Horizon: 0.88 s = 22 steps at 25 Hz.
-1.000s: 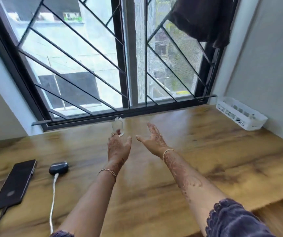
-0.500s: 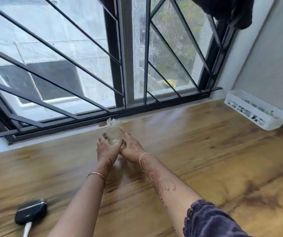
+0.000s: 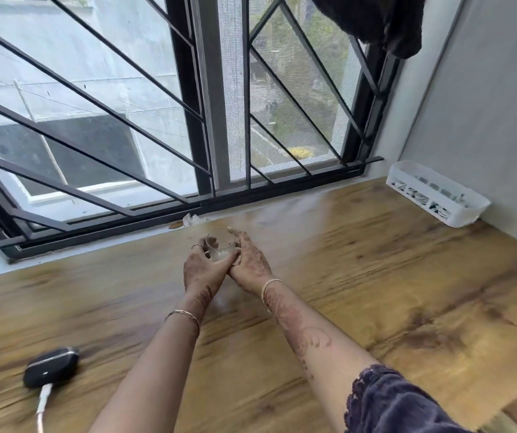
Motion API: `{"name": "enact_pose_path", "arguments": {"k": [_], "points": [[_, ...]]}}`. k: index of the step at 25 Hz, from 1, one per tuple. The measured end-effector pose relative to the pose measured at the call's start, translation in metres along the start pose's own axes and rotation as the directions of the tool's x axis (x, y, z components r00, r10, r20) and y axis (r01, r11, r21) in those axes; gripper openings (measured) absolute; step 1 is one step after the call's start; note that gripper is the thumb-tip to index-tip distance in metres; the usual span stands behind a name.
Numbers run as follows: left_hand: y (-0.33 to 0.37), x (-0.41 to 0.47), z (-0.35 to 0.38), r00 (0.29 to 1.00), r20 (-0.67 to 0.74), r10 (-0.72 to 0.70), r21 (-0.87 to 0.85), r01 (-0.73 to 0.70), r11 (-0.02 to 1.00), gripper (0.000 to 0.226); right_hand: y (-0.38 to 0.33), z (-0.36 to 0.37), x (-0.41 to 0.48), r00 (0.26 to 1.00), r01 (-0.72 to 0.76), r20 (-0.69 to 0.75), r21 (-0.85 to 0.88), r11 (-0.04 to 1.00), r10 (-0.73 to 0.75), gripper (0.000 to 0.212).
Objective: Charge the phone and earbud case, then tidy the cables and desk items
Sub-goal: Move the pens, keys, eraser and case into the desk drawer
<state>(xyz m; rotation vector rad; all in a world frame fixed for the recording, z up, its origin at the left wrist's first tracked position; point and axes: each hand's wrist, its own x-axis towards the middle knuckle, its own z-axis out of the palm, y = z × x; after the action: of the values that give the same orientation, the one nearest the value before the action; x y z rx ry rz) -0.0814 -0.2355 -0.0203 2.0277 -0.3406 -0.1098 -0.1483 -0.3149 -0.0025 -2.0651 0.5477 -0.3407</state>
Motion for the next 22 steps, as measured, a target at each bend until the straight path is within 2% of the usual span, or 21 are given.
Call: {"name": "enact_pose_path", "arguments": {"k": [7,11,15,20,22], "points": [[0.069,-0.107,0.036,0.993,0.079,0.092,-0.077,-0.086,0.993,0.042,0.023,-0.091,-0.086,0.995,0.002,-0.103,-0.011,1.0,-0.004,0.057],[0.105,-0.186,0.066,0.981,0.153,0.122,-0.129,-0.103,0.986,0.048,0.045,-0.151,-0.156,0.978,0.023,-0.208,-0.004,1.0,-0.023,0.052],[0.127,-0.256,0.1,0.961,0.226,0.158,-0.138,-0.129,0.982,0.044,0.071,-0.202,-0.222,0.965,0.006,-0.261,-0.006,1.0,-0.008,0.051],[0.137,-0.338,0.142,0.946,0.277,0.169,-0.167,-0.126,0.978,0.063,0.118,-0.246,-0.297,0.951,-0.027,-0.31,-0.074,0.997,0.003,0.051],[0.135,-0.367,0.157,0.933,0.315,0.174,-0.141,-0.135,0.981,0.061,0.135,-0.26,-0.326,0.948,-0.05,-0.318,-0.09,0.995,0.019,0.05]]}}
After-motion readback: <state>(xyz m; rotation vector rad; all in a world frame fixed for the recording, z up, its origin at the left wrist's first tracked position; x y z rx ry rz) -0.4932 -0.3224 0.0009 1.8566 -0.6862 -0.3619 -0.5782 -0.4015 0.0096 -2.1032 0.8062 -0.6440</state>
